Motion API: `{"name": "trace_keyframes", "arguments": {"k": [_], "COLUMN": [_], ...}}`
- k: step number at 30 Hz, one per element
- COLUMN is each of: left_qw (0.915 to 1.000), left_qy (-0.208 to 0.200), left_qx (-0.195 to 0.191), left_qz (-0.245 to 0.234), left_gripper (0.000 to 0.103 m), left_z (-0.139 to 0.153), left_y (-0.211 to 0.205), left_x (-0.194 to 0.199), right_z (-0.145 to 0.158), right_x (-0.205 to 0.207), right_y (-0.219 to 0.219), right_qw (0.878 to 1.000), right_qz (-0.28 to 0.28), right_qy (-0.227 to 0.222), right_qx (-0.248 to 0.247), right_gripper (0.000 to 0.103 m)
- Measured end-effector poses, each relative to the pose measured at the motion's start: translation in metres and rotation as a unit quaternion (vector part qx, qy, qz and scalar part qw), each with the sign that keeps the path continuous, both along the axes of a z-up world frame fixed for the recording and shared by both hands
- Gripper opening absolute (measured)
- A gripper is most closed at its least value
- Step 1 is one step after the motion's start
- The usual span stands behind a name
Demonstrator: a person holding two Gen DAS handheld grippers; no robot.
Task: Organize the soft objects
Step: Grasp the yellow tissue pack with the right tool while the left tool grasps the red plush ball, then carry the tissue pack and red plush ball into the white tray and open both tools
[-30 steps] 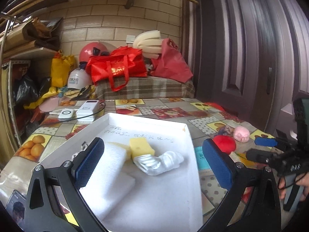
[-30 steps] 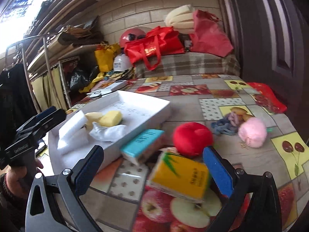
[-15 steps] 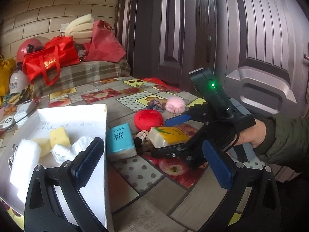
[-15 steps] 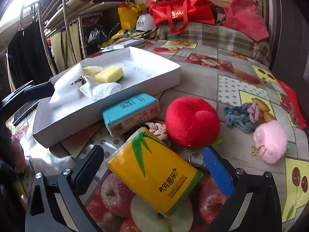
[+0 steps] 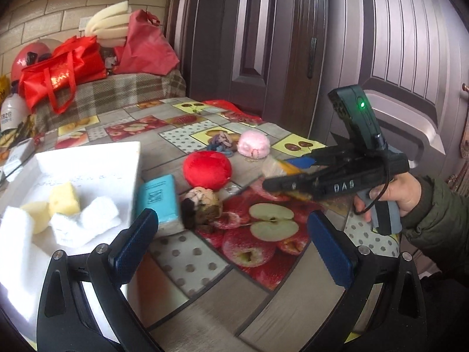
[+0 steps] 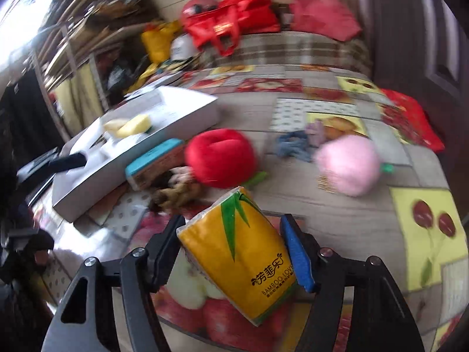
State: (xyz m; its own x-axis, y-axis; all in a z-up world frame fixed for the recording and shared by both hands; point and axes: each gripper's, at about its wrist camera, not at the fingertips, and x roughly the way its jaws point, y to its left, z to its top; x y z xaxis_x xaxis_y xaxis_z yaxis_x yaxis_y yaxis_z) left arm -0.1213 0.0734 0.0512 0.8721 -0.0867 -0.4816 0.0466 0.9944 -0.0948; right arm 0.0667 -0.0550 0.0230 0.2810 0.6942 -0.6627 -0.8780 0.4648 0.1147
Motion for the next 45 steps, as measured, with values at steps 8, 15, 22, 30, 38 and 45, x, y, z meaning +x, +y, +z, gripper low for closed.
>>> {"name": "trace_keyframes", "arguments": {"k": [8, 15, 22, 30, 38, 45], "left_qw": [0.9946, 0.9881, 0.9846, 0.9872, 0.9927, 0.9921], "left_qy": [0.017, 0.072, 0.126, 0.113, 0.014, -0.05], "left_qx": [0.035, 0.01, 0.033, 0.053, 0.074, 0.06], "left_qz": [0.096, 0.135, 0.116, 0.099, 0.094, 0.098], "left_gripper": [0.102, 0.102, 0.092, 0.062, 0.062, 0.062], "left_z": [-0.002, -0.016, -0.029, -0.026, -0.005, 0.007], "left_y": [-0.013, 0.003, -0.009, -0.019, -0.035, -0.035], "left_x": [0.08, 0.141, 0.169, 0.167, 0.131, 0.081], "right_z": [0.0, -0.001, -0.001, 0.001, 0.006, 0.022], "right_x": [0.021, 0.027, 0.036, 0.037, 0.039, 0.023], "right_y": [-0.019, -0.021, -0.03, -0.036, -0.048, -0.071], "right_qw": [0.997, 0.995, 0.991, 0.988, 0.984, 0.973], "right_qz": [-0.059, -0.078, -0.097, -0.109, -0.125, -0.148], "right_qy": [0.038, 0.05, 0.072, 0.077, 0.074, 0.021], "right_qx": [0.031, 0.046, 0.066, 0.079, 0.107, 0.174], "right_gripper": [0.067, 0.067, 0.067, 0.067, 0.067, 0.067]}}
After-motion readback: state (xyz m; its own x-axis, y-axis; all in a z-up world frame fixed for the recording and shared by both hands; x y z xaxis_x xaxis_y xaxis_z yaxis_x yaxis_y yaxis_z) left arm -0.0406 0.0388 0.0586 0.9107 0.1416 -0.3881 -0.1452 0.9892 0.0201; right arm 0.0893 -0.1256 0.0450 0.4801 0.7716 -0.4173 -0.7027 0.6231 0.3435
